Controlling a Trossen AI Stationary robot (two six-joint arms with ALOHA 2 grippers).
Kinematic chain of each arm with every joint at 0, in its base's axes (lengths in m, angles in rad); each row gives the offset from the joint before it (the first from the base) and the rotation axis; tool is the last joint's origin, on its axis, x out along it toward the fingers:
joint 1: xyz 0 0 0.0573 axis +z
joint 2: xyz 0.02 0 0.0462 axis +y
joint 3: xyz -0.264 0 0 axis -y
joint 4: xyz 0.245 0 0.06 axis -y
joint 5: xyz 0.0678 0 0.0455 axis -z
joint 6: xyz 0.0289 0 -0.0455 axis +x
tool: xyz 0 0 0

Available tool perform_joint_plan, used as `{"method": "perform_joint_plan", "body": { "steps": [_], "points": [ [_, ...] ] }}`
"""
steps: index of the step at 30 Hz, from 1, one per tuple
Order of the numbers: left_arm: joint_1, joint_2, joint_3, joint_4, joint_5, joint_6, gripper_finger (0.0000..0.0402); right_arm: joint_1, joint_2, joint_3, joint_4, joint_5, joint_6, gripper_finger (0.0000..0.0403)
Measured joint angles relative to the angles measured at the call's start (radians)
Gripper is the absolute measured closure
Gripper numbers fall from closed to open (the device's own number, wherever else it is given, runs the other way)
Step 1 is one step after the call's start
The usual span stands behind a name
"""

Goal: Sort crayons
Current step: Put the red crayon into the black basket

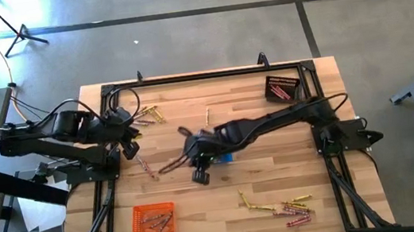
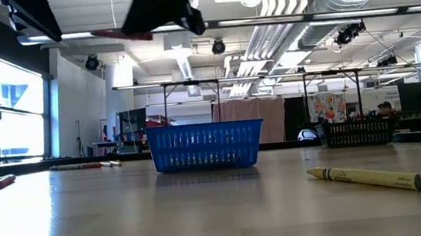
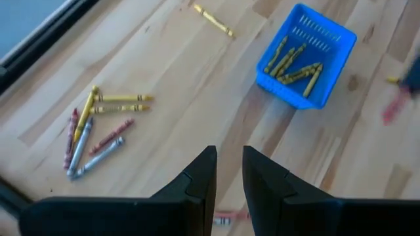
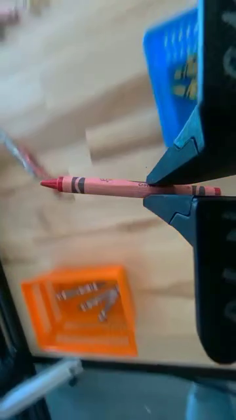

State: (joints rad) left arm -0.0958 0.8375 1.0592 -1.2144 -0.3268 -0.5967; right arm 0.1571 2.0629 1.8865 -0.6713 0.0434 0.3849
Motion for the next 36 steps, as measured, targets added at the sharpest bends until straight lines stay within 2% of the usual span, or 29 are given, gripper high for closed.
{"method": "perform_joint_plan", "body": {
  "steps": [5,9,15,21,28,36],
  "points": [
    [-0.022,-0.014,0.000,-0.008,-0.060,-0.021,0.0341,-0.044,-0.186,-0.302,0.167,0.032,0.038,0.0399],
    [-0.024,-0.016,0.000,-0.002,-0.178,-0.021,0.0341,-0.086,-0.359,-0.549,0.285,0.082,0.063,0.0398],
    [-0.023,-0.016,0.000,0.017,-0.397,-0.043,0.0341,-0.180,-0.636,-0.820,0.308,0.244,0.063,0.0399],
    [-0.023,-0.016,0.000,0.018,-0.582,-0.192,0.0341,-0.342,-0.873,-1.045,0.287,0.290,0.063,0.0398],
    [-0.023,-0.016,0.000,0.020,-0.613,-0.354,0.0341,-0.577,-0.991,-1.244,0.265,0.297,0.120,0.0399],
    [-0.023,-0.016,0.000,0.033,-0.641,-0.423,0.0341,-0.737,-0.997,-1.295,0.262,0.323,0.157,0.0399]
  ]
}}
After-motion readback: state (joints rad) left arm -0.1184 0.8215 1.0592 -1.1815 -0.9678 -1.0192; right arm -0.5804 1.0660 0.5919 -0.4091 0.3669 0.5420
